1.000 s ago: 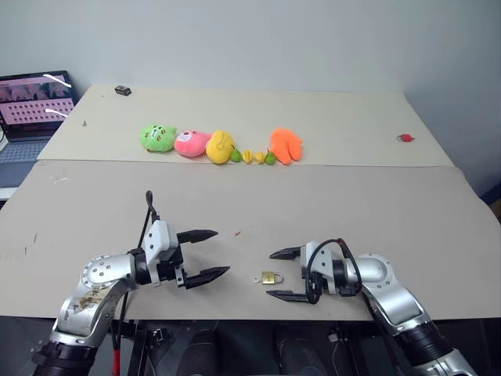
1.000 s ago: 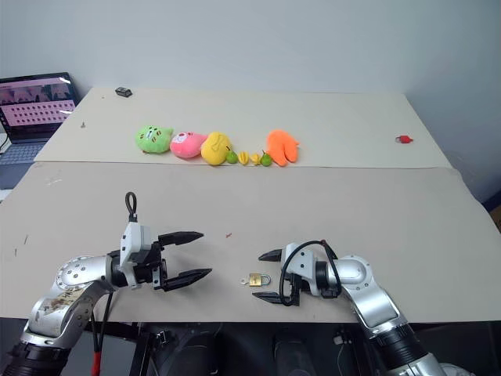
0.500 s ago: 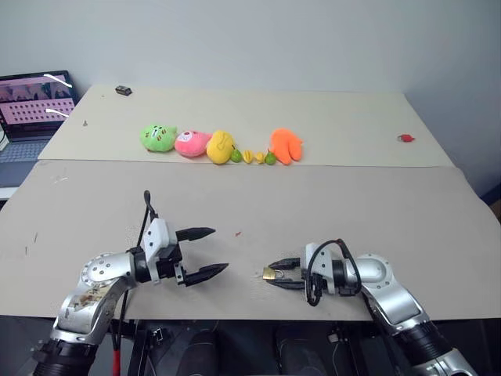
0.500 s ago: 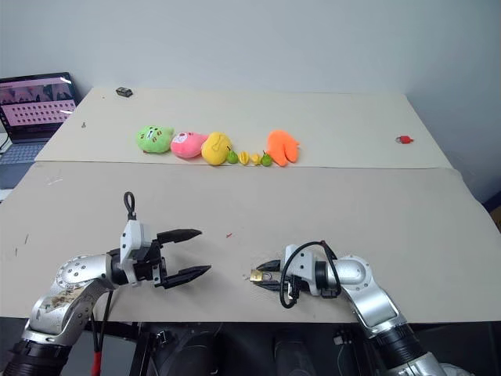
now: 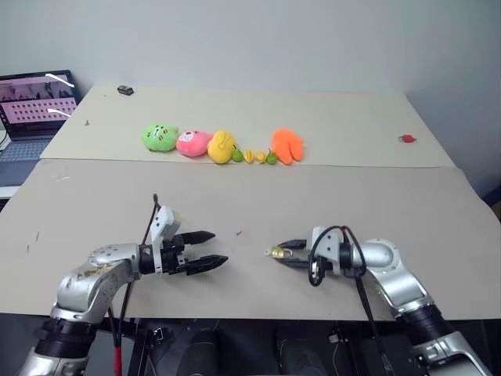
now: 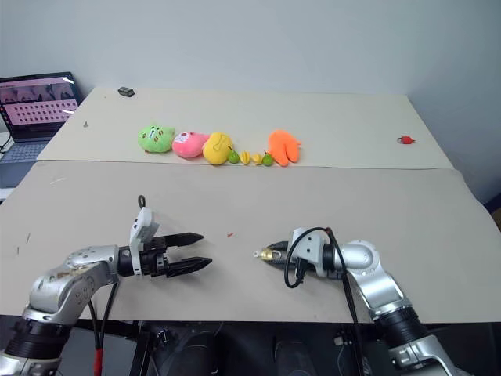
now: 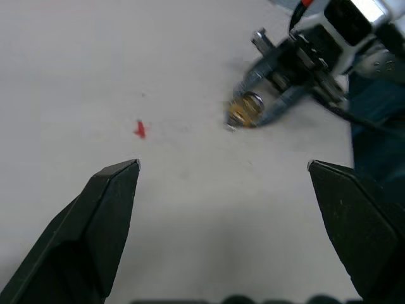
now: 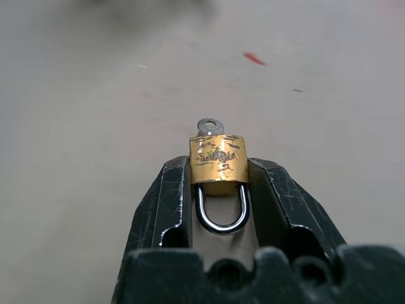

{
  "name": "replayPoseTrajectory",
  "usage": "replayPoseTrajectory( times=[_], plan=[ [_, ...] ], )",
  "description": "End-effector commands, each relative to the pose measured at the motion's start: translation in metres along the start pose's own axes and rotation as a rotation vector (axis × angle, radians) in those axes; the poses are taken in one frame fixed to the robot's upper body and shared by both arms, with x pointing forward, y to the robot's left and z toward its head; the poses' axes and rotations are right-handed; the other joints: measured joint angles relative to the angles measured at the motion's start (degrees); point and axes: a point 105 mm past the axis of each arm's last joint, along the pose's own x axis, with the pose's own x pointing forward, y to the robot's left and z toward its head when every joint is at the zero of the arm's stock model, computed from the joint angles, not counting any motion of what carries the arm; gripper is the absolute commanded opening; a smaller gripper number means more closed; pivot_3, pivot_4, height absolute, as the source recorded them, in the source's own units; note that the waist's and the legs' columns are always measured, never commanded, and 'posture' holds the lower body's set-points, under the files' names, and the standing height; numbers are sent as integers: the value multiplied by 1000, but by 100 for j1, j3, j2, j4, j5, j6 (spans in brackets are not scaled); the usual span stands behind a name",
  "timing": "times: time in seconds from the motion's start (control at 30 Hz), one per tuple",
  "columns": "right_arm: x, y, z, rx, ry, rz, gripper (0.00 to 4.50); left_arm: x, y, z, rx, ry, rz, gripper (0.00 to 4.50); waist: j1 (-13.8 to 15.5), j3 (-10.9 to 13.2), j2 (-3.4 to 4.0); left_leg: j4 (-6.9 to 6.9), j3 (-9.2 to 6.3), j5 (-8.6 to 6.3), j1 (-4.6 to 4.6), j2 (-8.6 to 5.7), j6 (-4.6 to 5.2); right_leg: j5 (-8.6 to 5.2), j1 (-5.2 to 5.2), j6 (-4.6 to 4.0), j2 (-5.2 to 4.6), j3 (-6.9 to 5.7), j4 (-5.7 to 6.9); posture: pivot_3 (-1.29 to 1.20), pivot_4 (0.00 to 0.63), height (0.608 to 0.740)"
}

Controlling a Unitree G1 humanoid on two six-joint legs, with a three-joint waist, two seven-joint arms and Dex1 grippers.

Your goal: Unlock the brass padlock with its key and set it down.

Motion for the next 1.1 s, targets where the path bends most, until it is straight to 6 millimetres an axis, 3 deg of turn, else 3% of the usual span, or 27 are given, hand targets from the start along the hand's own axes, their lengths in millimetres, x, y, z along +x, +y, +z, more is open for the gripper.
replayPoseTrajectory(
  times=[0.03,0.13,0.23,0.33,0.5,0.6,1.1],
  plan=[
    [-5,-12,14,-113,-29,-25,910,5,-12,12,-101,-10,-64,4500,-1,0,0,-2,-2,-1,-1,0,1,-2,0,-1,0,-1,0,0,150,717],
    [1,-8,23,-314,2,30,910,8,-9,-1,-235,50,-69,4500,-14,0,0,-3,-3,-1,-1,-2,1,-2,0,-2,0,-1,1,0,150,717],
    [5,-10,37,-378,-30,35,910,11,-4,-3,-284,53,-53,4500,-45,1,0,-2,-3,0,5,-2,0,0,2,-1,1,1,5,0,150,717],
    [7,-11,56,-397,-97,36,910,17,2,8,-307,3,-43,4500,-34,1,-1,-1,-7,2,7,-3,-3,3,5,-1,1,-1,7,0,150,717],
    [5,-15,60,-342,-116,20,910,26,15,12,-149,-28,55,4500,3,1,-2,-2,-8,2,1,-6,-4,5,4,-6,-1,2,3,0,150,717],
    [4,-15,61,-341,-118,15,910,27,8,14,-180,-53,17,4500,11,2,-3,-2,-7,2,-1,-7,-4,22,2,-35,-1,2,3,0,150,717],
    [5,-16,86,-420,-155,58,910,42,-4,16,-285,-78,-49,4500,8,2,-3,-1,-8,2,1,-6,-4,6,4,-6,-1,1,3,0,150,717]
  ],
)
